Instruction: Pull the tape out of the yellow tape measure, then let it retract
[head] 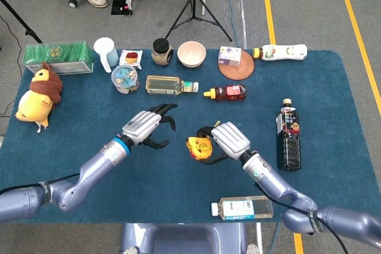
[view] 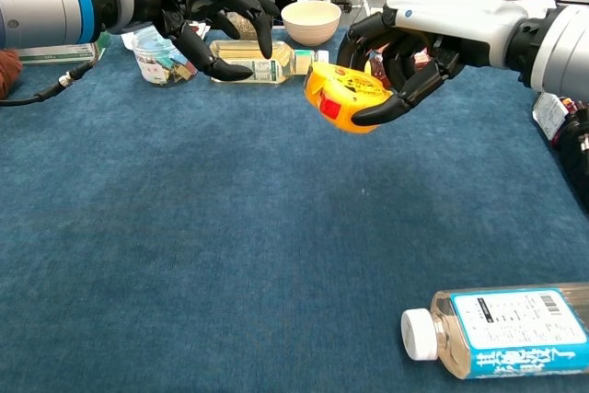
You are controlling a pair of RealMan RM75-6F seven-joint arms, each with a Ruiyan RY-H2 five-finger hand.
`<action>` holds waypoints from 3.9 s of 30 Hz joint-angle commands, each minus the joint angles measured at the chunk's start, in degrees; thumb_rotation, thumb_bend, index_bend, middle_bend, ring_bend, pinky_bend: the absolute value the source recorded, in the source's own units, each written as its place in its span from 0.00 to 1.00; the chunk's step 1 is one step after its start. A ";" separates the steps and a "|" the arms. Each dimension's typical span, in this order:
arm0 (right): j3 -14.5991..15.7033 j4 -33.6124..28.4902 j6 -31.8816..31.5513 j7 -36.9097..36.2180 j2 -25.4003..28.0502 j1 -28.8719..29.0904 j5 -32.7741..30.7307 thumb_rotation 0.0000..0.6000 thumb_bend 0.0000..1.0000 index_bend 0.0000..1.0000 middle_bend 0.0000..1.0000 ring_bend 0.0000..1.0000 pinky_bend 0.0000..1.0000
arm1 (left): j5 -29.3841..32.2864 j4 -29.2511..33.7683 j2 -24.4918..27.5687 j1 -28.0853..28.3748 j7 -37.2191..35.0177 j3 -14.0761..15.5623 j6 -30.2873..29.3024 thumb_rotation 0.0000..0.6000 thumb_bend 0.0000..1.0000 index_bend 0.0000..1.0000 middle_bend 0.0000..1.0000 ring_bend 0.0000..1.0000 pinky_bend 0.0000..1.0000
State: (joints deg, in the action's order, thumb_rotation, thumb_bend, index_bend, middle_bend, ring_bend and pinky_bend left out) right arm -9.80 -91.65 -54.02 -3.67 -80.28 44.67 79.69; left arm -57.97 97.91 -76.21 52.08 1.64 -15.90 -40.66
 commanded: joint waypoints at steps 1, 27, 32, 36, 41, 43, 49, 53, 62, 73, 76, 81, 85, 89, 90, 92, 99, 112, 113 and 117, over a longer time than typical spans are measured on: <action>-0.03 0.04 0.05 -0.16 0.01 0.06 0.05 0.71 0.23 0.59 0.59 0.65 0.62 | 0.30 -0.22 -0.21 0.35 -0.73 0.05 0.54 1.00 0.32 0.38 0.06 0.00 0.11; -0.55 -1.03 0.34 -0.46 -0.06 0.72 -0.06 0.71 0.23 0.59 0.59 0.65 0.61 | -2.71 -3.94 -3.13 2.50 -12.35 -1.60 5.36 1.00 0.31 0.38 0.03 0.00 0.09; -0.73 -1.17 0.52 -0.40 -0.05 0.87 -0.42 0.71 0.23 0.59 0.59 0.65 0.61 | -2.61 -4.32 -3.54 2.91 -13.89 -1.90 5.95 1.00 0.30 0.38 0.03 0.00 0.09; -0.78 -1.39 0.69 -0.49 -0.01 0.92 -0.68 0.71 0.23 0.59 0.59 0.64 0.61 | -2.58 -4.49 -3.86 3.20 -14.51 -1.98 6.17 1.00 0.30 0.38 0.03 0.00 0.09; -0.92 -1.60 0.74 -0.68 -0.03 0.92 -1.00 0.71 0.23 0.59 0.59 0.65 0.61 | -2.60 -4.76 -4.22 3.60 -15.00 -2.04 6.43 1.00 0.30 0.38 0.03 0.00 0.09; -0.95 -1.63 0.67 -0.54 0.01 0.93 -1.01 0.70 0.23 0.59 0.59 0.65 0.61 | -2.60 -4.83 -4.29 3.70 -15.10 -2.03 6.48 1.00 0.30 0.38 0.03 0.00 0.09; -1.05 -1.90 0.68 -0.25 0.26 0.88 -1.46 0.71 0.23 0.59 0.59 0.65 0.61 | -2.38 -4.97 -4.46 4.00 -15.29 -1.92 6.26 1.00 0.30 0.38 0.03 0.00 0.09; -1.12 -2.11 0.73 -0.49 0.49 0.78 -1.79 0.72 0.23 0.59 0.59 0.64 0.61 | -1.84 -5.06 -4.35 4.17 -15.15 -1.68 6.18 1.00 0.30 0.38 0.03 0.00 0.09; -1.26 -2.08 0.84 -1.10 0.79 0.70 -2.11 0.71 0.23 0.59 0.59 0.64 0.61 | -0.79 -5.25 -4.26 4.66 -14.77 -1.48 6.02 1.00 0.30 0.38 0.03 0.00 0.09; -1.22 -1.28 0.89 -1.80 1.25 0.36 -2.55 0.71 0.23 0.59 0.59 0.65 0.61 | 0.19 -5.63 -4.69 5.34 -14.45 -1.63 5.66 1.00 0.31 0.48 0.03 0.00 0.09; -1.26 -0.98 0.99 -2.26 1.44 0.26 -2.74 0.71 0.23 0.59 0.59 0.65 0.61 | 0.57 -5.73 -4.72 5.47 -14.24 -1.60 5.48 1.00 0.32 0.50 0.03 0.00 0.09; -1.37 -0.50 1.07 -3.27 1.84 0.08 -2.83 0.71 0.23 0.59 0.59 0.65 0.61 | 1.18 -5.82 -4.60 5.62 -14.11 -1.60 5.33 1.00 0.33 0.52 0.03 0.00 0.09; -1.41 -0.13 1.05 -4.20 2.16 -0.14 -2.84 0.70 0.23 0.59 0.59 0.65 0.61 | 1.56 -5.79 -4.54 5.70 -14.12 -1.64 5.16 1.00 0.33 0.53 0.03 0.00 0.09; -1.46 0.12 0.97 -5.13 2.40 -0.38 -2.82 0.71 0.23 0.59 0.59 0.64 0.62 | 1.80 -5.86 -4.54 5.77 -14.04 -1.57 5.04 1.00 0.34 0.54 0.03 0.00 0.09; -1.42 0.10 0.93 -5.25 2.50 -0.43 -2.68 0.71 0.23 0.59 0.59 0.64 0.62 | 1.92 -5.90 -4.60 5.79 -14.04 -1.56 5.00 1.00 0.34 0.54 0.03 0.00 0.09; -1.42 -0.04 0.82 -5.63 2.60 -0.49 -2.43 0.71 0.23 0.59 0.59 0.64 0.62 | 2.20 -6.00 -4.76 5.84 -14.00 -1.54 4.89 1.00 0.34 0.55 0.03 0.00 0.09; -1.62 -0.34 0.58 -7.03 3.00 -0.66 -1.98 0.71 0.23 0.59 0.59 0.65 0.63 | 3.03 -5.90 -5.16 5.89 -13.35 -1.50 3.76 1.00 0.38 0.61 0.03 0.00 0.09; -1.93 -0.14 0.69 -8.62 3.96 -0.99 -2.33 0.71 0.23 0.59 0.59 0.64 0.63 | 4.20 -5.55 -5.92 5.22 -13.24 -2.38 0.71 1.00 0.40 0.67 0.06 0.00 0.09; -1.91 -0.07 0.74 -8.79 4.03 -1.03 -2.35 0.71 0.23 0.59 0.59 0.65 0.63 | 4.15 -5.59 -6.03 5.14 -13.36 -2.48 0.53 1.00 0.40 0.67 0.06 0.00 0.09; -1.90 -0.10 0.94 -9.24 4.36 -1.03 -2.19 0.71 0.23 0.59 0.59 0.65 0.63 | 4.05 -5.83 -6.47 5.02 -13.61 -2.78 0.03 1.00 0.41 0.68 0.07 0.00 0.09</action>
State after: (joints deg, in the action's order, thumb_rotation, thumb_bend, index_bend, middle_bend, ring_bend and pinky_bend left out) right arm -11.70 -91.75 -53.11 -12.92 -75.97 43.63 77.46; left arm -53.89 92.10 -82.58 57.15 -11.86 -18.59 -40.52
